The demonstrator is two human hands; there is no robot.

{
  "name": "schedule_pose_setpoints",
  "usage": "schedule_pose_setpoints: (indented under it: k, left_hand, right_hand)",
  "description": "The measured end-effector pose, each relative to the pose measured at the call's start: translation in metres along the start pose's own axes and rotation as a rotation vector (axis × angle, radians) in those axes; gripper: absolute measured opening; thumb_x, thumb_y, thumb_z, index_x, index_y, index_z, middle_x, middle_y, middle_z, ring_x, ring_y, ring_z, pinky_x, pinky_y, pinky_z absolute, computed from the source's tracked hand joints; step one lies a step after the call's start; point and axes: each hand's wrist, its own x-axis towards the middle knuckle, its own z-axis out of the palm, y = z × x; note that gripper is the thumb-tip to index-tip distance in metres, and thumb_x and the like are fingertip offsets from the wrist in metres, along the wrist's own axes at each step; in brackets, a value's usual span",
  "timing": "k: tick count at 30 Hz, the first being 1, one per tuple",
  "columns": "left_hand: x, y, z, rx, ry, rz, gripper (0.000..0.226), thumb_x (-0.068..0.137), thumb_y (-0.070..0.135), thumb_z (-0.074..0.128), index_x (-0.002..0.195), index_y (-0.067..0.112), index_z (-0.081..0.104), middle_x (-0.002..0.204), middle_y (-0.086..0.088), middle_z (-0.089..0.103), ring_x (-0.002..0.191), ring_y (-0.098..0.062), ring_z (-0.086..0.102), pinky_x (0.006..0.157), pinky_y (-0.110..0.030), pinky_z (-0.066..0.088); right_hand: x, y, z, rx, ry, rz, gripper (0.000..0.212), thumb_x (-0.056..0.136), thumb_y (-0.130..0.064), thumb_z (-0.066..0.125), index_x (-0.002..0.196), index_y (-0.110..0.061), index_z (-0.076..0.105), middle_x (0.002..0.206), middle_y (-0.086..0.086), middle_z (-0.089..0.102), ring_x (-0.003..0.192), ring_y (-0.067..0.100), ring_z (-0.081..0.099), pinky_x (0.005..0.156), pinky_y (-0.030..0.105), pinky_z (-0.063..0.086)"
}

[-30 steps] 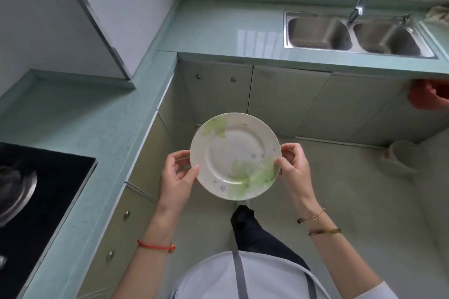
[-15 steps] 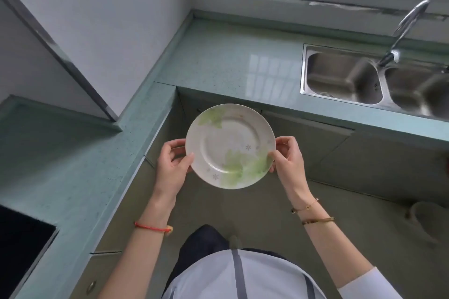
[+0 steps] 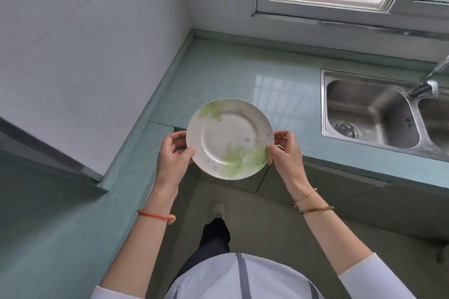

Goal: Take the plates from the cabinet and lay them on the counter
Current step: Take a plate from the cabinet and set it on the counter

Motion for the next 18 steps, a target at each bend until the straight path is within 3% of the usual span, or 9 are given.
schedule_pose_setpoints:
  k: [9, 13, 18]
  left_hand:
    - [0.159, 0.035, 0.020, 0.007, -0.071, -0.015, 0.043, 0.086, -0.006, 0.062, 0.120, 0.019, 0.057, 0.115, 0.005, 0.064, 0.104, -0.012, 0.066, 0.070, -0.022, 0.058]
    - [0.203, 0.045, 0.029, 0.015, -0.098, -0.016, 0.044, 0.087, -0.004, 0.064, 0.126, 0.017, 0.057, 0.119, 0.004, 0.064, 0.108, -0.012, 0.066, 0.073, -0.020, 0.059]
    - [0.261, 0.058, 0.049, -0.008, -0.115, -0.034, 0.041, 0.089, -0.002, 0.064, 0.122, 0.022, 0.058, 0.117, 0.008, 0.064, 0.104, -0.008, 0.066, 0.069, -0.016, 0.058]
  right_hand:
    - [0.129, -0.035, 0.065, -0.012, 0.076, -0.005, 0.021, 0.086, 0.002, 0.055, 0.103, -0.010, 0.052, 0.097, 0.008, 0.061, 0.068, 0.017, 0.057, 0.048, 0.017, 0.047]
    - [0.172, -0.046, 0.080, -0.009, 0.087, 0.012, 0.022, 0.086, 0.001, 0.055, 0.105, -0.009, 0.052, 0.099, 0.007, 0.061, 0.074, 0.018, 0.058, 0.049, 0.017, 0.048]
    - [0.232, -0.057, 0.094, -0.030, 0.097, 0.024, 0.022, 0.083, 0.003, 0.054, 0.102, -0.008, 0.052, 0.091, 0.007, 0.060, 0.066, 0.017, 0.056, 0.046, 0.015, 0.047]
